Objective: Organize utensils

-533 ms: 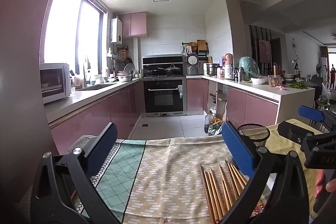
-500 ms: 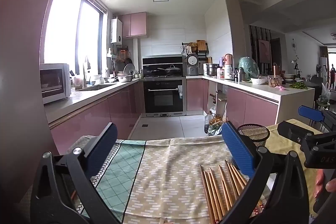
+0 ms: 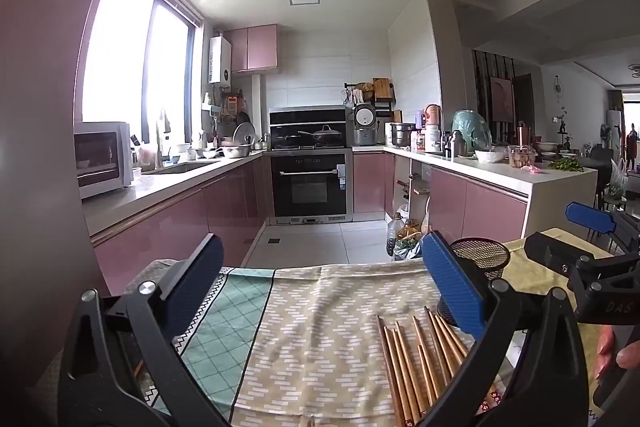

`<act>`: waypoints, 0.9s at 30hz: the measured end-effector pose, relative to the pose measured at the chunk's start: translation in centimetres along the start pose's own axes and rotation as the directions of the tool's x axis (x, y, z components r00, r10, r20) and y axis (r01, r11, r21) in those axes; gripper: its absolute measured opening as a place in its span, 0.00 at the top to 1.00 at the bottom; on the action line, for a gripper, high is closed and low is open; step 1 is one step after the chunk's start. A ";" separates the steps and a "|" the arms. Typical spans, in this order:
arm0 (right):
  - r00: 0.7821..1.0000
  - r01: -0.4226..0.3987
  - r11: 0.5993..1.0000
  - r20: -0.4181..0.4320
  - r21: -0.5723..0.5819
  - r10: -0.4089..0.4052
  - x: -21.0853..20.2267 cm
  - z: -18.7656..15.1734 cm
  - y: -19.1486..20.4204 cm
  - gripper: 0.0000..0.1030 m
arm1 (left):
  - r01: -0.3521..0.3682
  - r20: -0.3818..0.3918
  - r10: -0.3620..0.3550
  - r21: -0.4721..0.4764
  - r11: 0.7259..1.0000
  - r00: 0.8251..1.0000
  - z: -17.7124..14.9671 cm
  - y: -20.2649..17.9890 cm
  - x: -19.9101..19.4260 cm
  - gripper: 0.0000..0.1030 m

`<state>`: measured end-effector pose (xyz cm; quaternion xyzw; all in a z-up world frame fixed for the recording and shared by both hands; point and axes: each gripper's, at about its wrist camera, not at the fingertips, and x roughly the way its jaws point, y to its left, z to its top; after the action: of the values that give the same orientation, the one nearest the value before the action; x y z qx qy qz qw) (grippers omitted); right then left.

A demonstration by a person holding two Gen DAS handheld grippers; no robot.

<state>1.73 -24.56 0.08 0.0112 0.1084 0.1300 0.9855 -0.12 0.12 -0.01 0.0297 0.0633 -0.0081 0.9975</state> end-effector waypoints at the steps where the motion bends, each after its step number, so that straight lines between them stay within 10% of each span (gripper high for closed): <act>1: 1.000 0.001 1.000 0.000 0.000 -0.001 -0.2 0.0 0.1 0.06 | -0.001 0.001 0.001 0.000 1.000 1.000 0.0 0.0 0.0 0.05; 27: 1.000 0.001 1.000 0.004 0.002 -0.001 -0.1 -0.1 0.2 0.06 | -0.003 0.003 0.003 -0.011 1.000 1.000 0.2 -0.1 -0.1 0.05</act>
<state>1.55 -24.39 0.01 0.0123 0.1065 0.1292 0.9858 -0.17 0.00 0.20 0.0240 0.0619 -0.0064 0.9978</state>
